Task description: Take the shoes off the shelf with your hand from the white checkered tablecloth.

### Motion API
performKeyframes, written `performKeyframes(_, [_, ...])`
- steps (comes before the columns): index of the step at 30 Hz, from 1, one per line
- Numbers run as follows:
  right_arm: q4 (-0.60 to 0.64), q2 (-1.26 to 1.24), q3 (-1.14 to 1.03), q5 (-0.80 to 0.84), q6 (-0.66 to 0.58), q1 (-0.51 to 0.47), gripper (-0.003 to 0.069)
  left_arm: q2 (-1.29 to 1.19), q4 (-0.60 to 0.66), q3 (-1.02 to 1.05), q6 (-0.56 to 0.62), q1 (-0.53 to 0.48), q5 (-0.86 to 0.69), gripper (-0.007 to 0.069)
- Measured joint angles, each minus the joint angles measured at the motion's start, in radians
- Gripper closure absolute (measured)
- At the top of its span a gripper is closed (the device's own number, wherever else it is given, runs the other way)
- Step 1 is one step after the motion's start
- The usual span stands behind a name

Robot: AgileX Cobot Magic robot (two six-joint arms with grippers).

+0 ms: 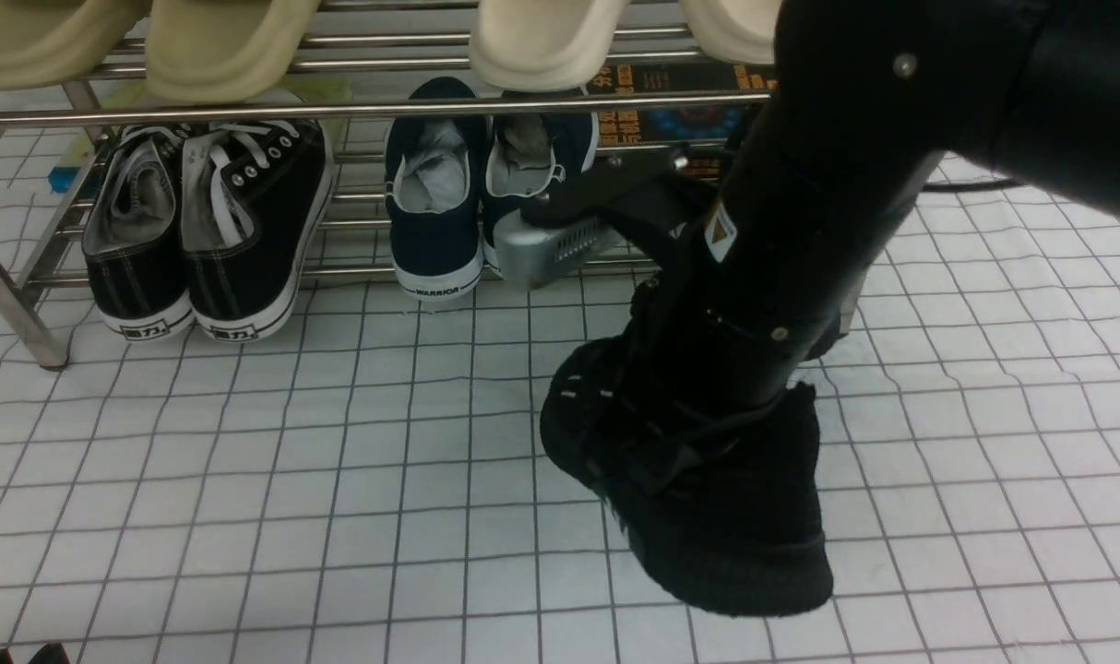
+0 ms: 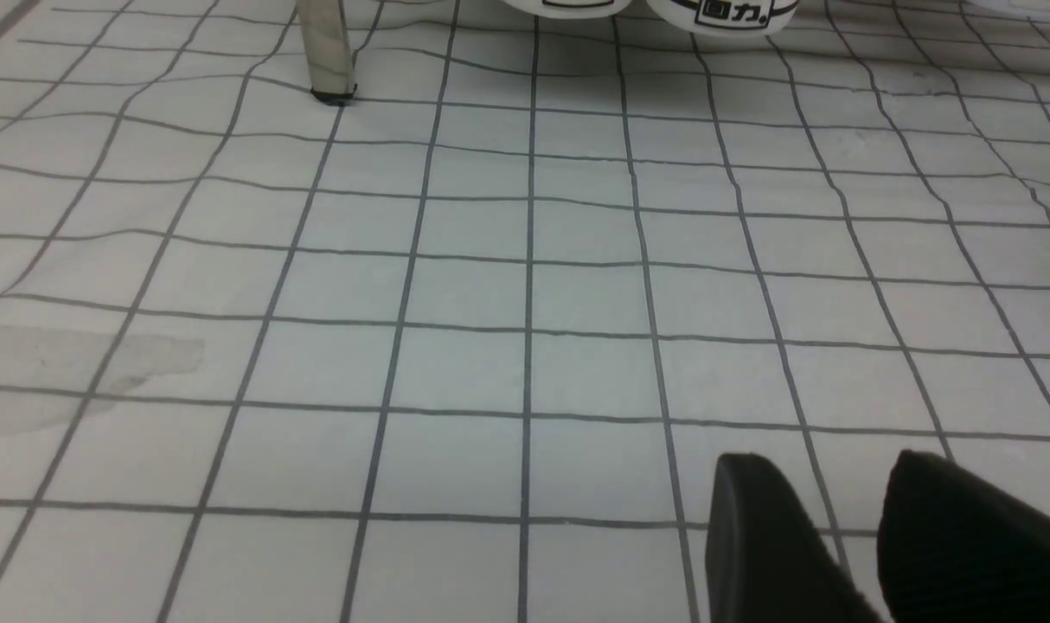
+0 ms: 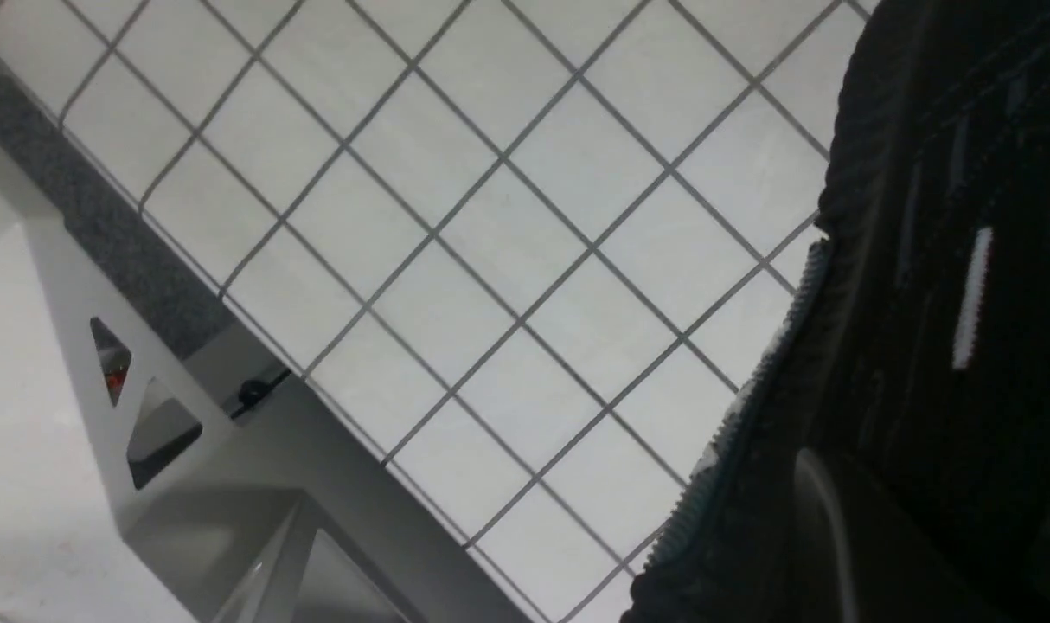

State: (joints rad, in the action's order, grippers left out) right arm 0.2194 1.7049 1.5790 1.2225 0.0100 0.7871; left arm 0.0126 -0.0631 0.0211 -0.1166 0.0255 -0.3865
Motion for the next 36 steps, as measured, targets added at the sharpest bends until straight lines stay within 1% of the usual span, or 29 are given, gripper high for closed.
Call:
performKeyframes(3, [-0.032, 0.01, -0.025, -0.061, 0.039, 0.0, 0.0648, 0.0, 0.0, 0.0, 0.0, 0.0, 0.0, 0.0384])
performKeyframes(4, [-0.069, 0.023, -0.032, -0.109, 0.066, 0.0, 0.0648, 0.0, 0.0, 0.0, 0.0, 0.0, 0.0, 0.0384])
performKeyframes(6, [-0.09, 0.033, -0.034, -0.135, 0.083, -0.001, 0.0648, 0.0, 0.0, 0.0, 0.0, 0.0, 0.0, 0.0384])
performKeyframes(8, [-0.134, 0.066, -0.036, -0.198, 0.109, -0.003, 0.0645, 0.0, 0.0, 0.0, 0.0, 0.0, 0.0, 0.0384])
performKeyframes(15, [-0.153, 0.141, -0.036, -0.238, 0.135, -0.004, 0.0634, 0.0, 0.0, 0.0, 0.0, 0.0, 0.0, 0.0386])
performKeyframes(17, [-0.151, 0.175, -0.036, -0.239, 0.159, -0.004, 0.0602, 0.0, 0.0, 0.0, 0.0, 0.0, 0.0, 0.0384])
performKeyframes(18, [-0.146, 0.187, -0.036, -0.24, 0.163, -0.004, 0.057, 0.0, 0.0, 0.0, 0.0, 0.0, 0.0, 0.0384])
performKeyframes(20, [-0.123, 0.203, -0.036, -0.244, 0.165, -0.004, 0.048, 0.0, 0.0, 0.0, 0.0, 0.0, 0.0, 0.0384])
performKeyframes(21, [-0.123, 0.204, -0.036, -0.244, 0.165, -0.004, 0.047, 0.0, 0.0, 0.0, 0.0, 0.0, 0.0, 0.0384])
performKeyframes(23, [-0.089, 0.207, -0.036, -0.246, 0.165, -0.004, 0.0337, 0.0, 0.0, 0.0, 0.0, 0.0, 0.0, 0.0384])
performKeyframes(24, [-0.08, 0.207, -0.032, -0.244, 0.162, -0.004, 0.03, 0.0, 0.0, 0.0, 0.0, 0.0, 0.0, 0.0384])
performKeyframes(25, [-0.078, 0.207, -0.031, -0.244, 0.162, -0.004, 0.0292, 0.0, 0.0, 0.0, 0.0, 0.0, 0.0, 0.0384])
performKeyframes(26, [-0.075, 0.207, -0.015, -0.231, 0.147, -0.004, 0.0242, 0.0, 0.0, 0.0, 0.0, 0.0, 0.0, 0.0384])
performKeyframes(27, [-0.075, 0.207, 0.007, -0.209, 0.126, -0.004, 0.023, 0.0, 0.0, 0.0, 0.0, 0.0, 0.0, 0.0384])
performKeyframes(28, [-0.075, 0.207, 0.016, -0.204, 0.123, -0.006, 0.0231, 0.0, 0.0, 0.0, 0.0, 0.0, 0.0, 0.0384])
performKeyframes(30, [-0.077, 0.199, 0.09, -0.118, 0.08, -0.021, 0.0291, 0.0, 0.0, 0.0, 0.0, 0.0, 0.0, 0.0384])
performKeyframes(31, [-0.077, 0.198, 0.096, -0.111, 0.077, -0.023, 0.03, 0.0, 0.0, 0.0, 0.0, 0.0, 0.0, 0.0384])
performKeyframes(32, [-0.089, 0.187, 0.148, -0.061, 0.068, -0.048, 0.0407, 0.0, 0.0, 0.0, 0.0, 0.0, 0.0, 0.0384])
performKeyframes(33, [-0.092, 0.185, 0.148, -0.056, 0.066, -0.048, 0.042, 0.0, 0.0, 0.0, 0.0, 0.0, 0.0, 0.0384])
performKeyframes(34, [-0.108, 0.176, 0.171, -0.033, 0.063, -0.066, 0.0491, 0.0, 0.0, 0.0, 0.0, 0.0, 0.0, 0.0384])
performKeyframes(35, [-0.134, 0.154, 0.194, -0.009, 0.063, -0.104, 0.0601, 0.0, 0.0, 0.0, 0.0, 0.0, 0.0, 0.0384])
performKeyframes(36, [-0.149, 0.143, 0.198, -0.003, 0.063, -0.123, 0.0643, 0.0, 0.0, 0.0, 0.0, 0.0, 0.0, 0.0384])
